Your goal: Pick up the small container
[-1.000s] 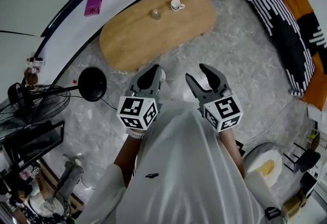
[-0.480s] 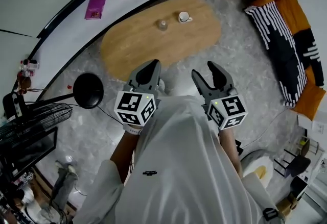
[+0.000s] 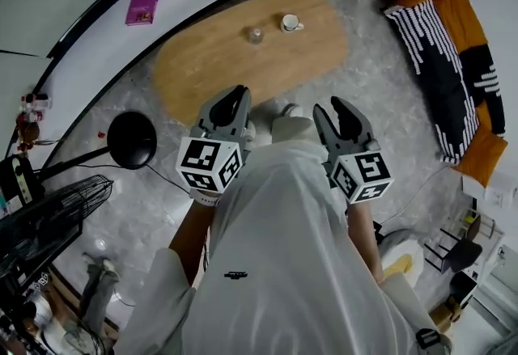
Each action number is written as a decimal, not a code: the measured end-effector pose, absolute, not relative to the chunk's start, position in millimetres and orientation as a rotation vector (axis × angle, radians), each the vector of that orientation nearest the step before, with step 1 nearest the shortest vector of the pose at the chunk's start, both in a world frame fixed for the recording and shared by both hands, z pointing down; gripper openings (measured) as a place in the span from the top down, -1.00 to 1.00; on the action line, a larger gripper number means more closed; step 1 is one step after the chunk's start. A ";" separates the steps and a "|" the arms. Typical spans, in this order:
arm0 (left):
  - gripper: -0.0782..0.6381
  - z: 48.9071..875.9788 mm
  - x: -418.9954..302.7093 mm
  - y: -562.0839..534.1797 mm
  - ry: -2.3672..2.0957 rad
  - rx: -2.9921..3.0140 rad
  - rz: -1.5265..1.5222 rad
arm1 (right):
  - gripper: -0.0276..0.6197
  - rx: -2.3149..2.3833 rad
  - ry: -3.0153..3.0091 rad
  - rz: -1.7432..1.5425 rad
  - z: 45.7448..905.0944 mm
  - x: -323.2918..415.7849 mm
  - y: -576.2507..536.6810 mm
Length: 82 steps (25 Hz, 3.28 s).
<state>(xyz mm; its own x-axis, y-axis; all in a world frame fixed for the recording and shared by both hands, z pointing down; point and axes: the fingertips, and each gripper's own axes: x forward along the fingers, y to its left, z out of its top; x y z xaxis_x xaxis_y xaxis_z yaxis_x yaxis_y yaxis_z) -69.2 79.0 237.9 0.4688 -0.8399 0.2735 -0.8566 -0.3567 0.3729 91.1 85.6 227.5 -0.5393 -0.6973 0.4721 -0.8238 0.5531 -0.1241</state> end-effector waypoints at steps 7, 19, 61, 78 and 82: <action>0.70 243.9 -72.7 62.8 -1.435 2.228 0.019 | 0.83 1.209 -2.367 0.406 232.5 89.8 60.8; 0.39 271.9 -72.7 19.5 -1.462 2.154 0.051 | 0.90 1.104 -2.372 0.401 250.2 76.7 17.2; -0.10 510.6 -18.7 -138.1 -1.576 2.008 0.447 | 0.90 0.687 -2.424 0.540 436.6 89.1 -139.1; -0.10 623.7 -29.7 -195.8 -1.620 1.943 0.626 | 0.84 0.709 -2.368 0.687 510.1 89.7 -166.9; -0.10 647.7 -32.7 -203.2 -1.612 1.917 0.664 | 0.80 0.688 -2.360 0.692 522.8 93.6 -172.9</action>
